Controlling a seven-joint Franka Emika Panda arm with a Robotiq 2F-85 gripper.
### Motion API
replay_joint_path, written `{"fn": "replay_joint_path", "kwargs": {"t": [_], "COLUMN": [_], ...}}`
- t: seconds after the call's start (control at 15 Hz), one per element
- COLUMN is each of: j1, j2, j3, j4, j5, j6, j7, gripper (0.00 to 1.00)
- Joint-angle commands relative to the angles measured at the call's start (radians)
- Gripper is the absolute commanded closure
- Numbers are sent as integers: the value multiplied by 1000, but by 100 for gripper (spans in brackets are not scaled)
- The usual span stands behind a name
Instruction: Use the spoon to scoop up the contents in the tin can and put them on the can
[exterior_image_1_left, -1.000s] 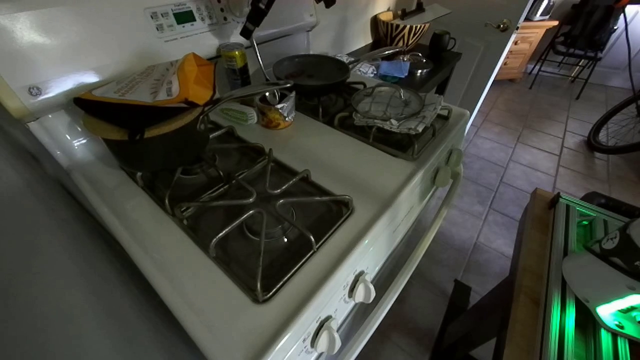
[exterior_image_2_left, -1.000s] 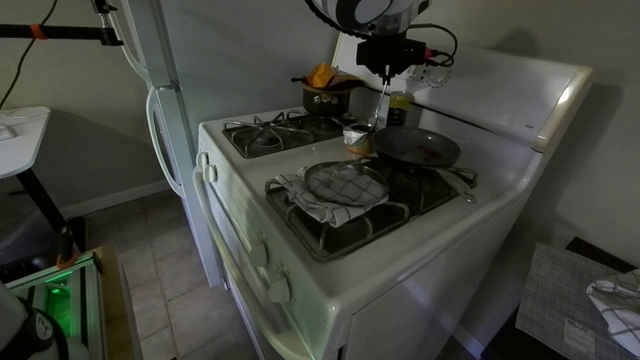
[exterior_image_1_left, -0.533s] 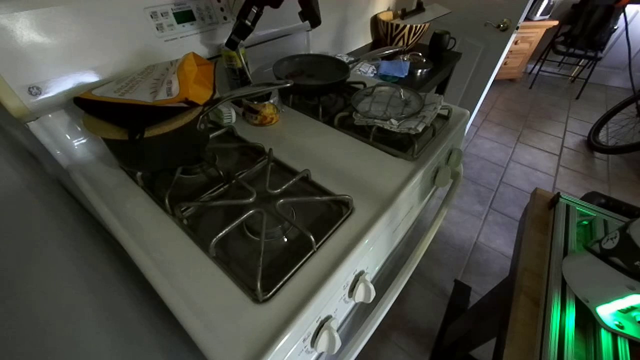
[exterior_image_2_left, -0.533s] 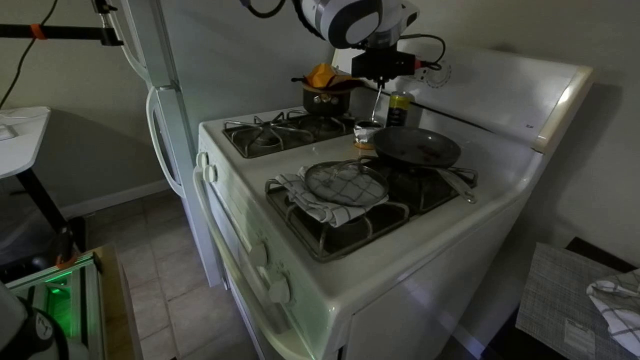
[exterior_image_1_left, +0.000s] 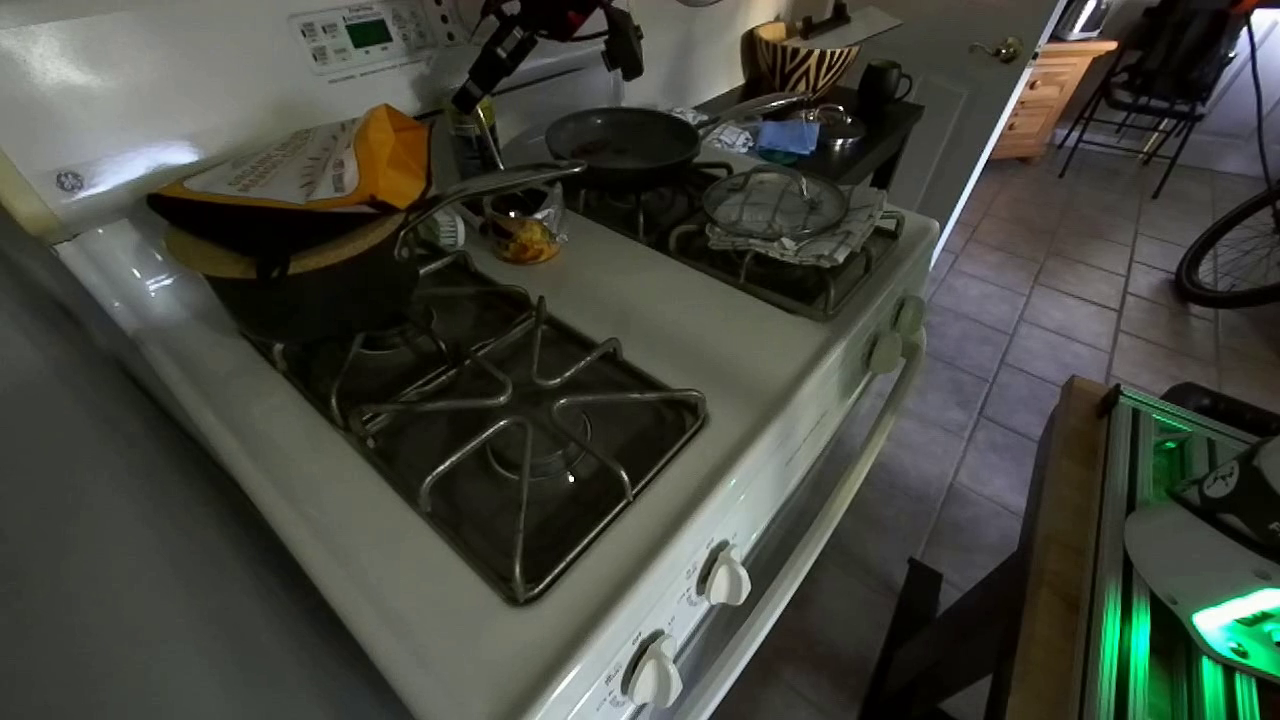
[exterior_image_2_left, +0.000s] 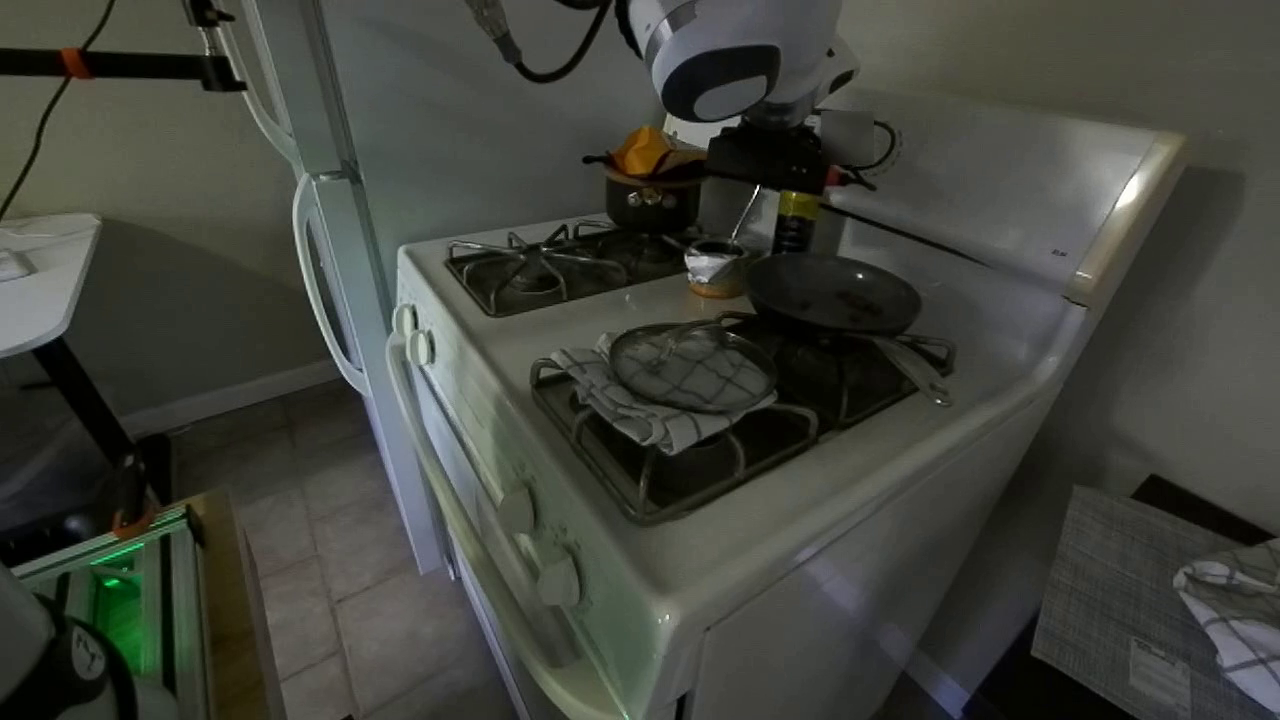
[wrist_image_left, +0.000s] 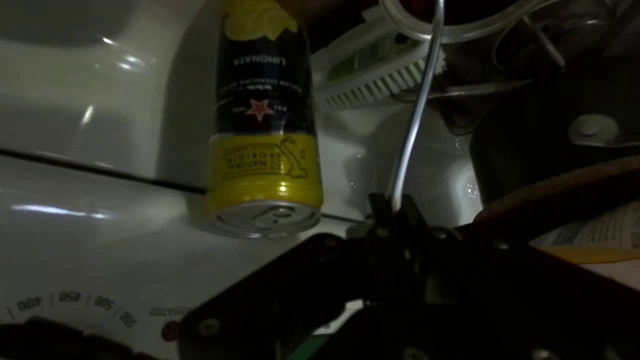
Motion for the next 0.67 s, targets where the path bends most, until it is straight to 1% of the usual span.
{"fn": "replay_joint_path", "kwargs": {"t": [0.0, 0.13, 0.33, 0.47, 0.6], "j1": [-76, -99, -112, -102, -82], "j2": [19, 35, 51, 58, 57], "j3": [46, 47, 18, -24, -74], "j4": [-11, 0, 16, 26, 29], "j5": [139, 234, 385, 464, 519], "j6": [-49, -94, -185, -253, -310], "j7": [-62, -107, -175, -194, -202], "gripper": [98, 98, 98, 98, 98]}}
